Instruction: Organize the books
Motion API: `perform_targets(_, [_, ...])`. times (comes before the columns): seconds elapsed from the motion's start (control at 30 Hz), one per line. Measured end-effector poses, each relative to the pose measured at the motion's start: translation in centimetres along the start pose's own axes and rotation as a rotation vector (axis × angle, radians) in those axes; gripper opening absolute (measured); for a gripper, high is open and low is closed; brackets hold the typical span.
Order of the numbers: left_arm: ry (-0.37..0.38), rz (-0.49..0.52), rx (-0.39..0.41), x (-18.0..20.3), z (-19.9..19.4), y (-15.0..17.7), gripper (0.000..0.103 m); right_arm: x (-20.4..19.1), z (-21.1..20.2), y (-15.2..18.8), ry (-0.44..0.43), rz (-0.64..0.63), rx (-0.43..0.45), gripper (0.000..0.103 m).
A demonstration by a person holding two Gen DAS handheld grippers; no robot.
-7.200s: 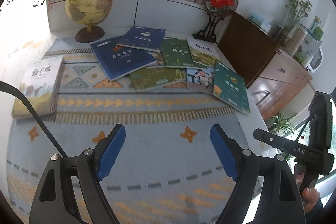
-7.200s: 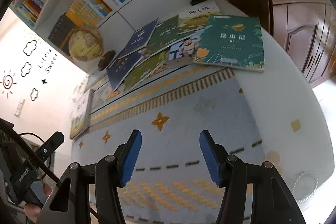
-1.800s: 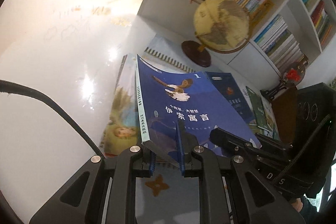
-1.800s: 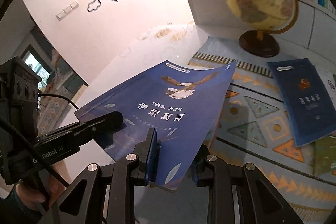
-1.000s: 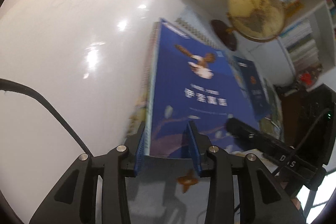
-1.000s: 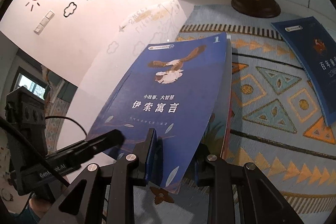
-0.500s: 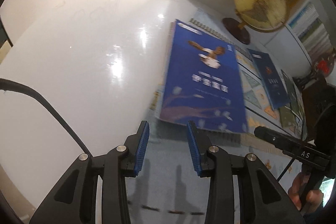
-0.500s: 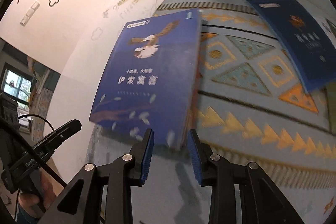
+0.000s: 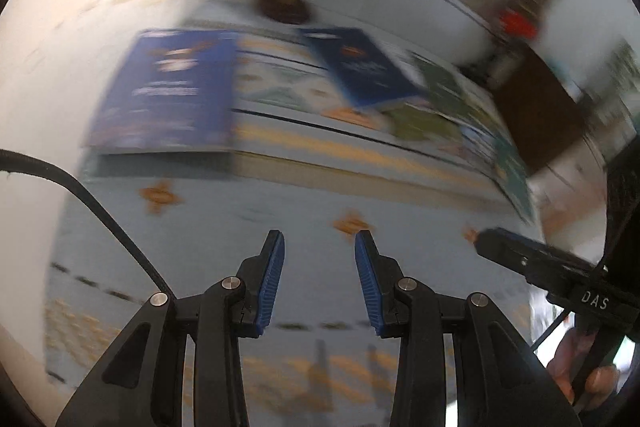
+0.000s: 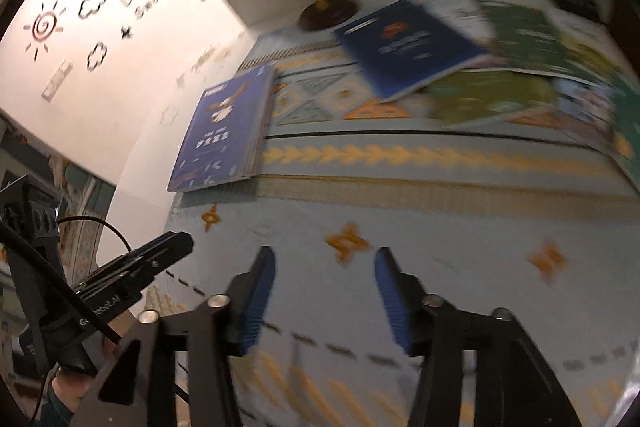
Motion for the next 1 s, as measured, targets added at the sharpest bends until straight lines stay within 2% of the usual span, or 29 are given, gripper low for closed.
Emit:
perform_targets(0.1, [0.022, 0.09, 0.025, 5.3, -0.8, -0.1, 0.034, 2.9, -3.9, 1.5, 0.008, 0.033, 0.043, 0.052])
perform_targets(0.27, [0.086, 0.147, 0.057, 11.6, -2.0, 0.0, 0.034, 6.5, -9.0, 3.9, 0.009, 0.058, 0.114, 0.052])
perform_targets(0.37, [0.103, 0.195, 0.054, 14.9, -2.3, 0.0, 0.039, 8.2, -11.1, 4.9, 0.009, 0.074, 0.144, 0.053])
perform_targets(0.47, [0.119, 0.241, 0.049, 17.3, -2.3, -0.2, 0.052, 10.4, -12.2, 5.2, 0.001, 0.13, 0.166, 0.054])
perform_targets(0.53, [0.101, 0.265, 0.052, 18.5, -2.0, -0.6, 0.068, 11.7, -12.7, 5.2, -0.006, 0.166, 0.182, 0.054])
perform_targets(0.57, [0.117, 0.273, 0.054, 19.0, -1.5, -1.0, 0.072, 12.3, -12.9, 5.2, -0.003, 0.177, 0.191, 0.054])
perform_targets(0.77, [0.164, 0.296, 0.023, 21.4, 2.8, -3.5, 0.074, 17.5, -13.5, 3.5, 0.048, 0.273, 0.222, 0.054])
perform_targets(1.0, [0.191, 0.377, -0.015, 24.5, 10.0, -9.3, 0.074, 24.7, -13.3, -2.7, 0.14, 0.396, 0.26, 0.054])
Point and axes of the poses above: each gripper's, at about its wrist camera, not at the fingertips, and z roughly the way its jaws point, x to its right, y to its underside, the point moved 1 cm from there along z, roughly the way its jaws point, and after that the axes turned 15 degrees about z, right-handed, at the moved point
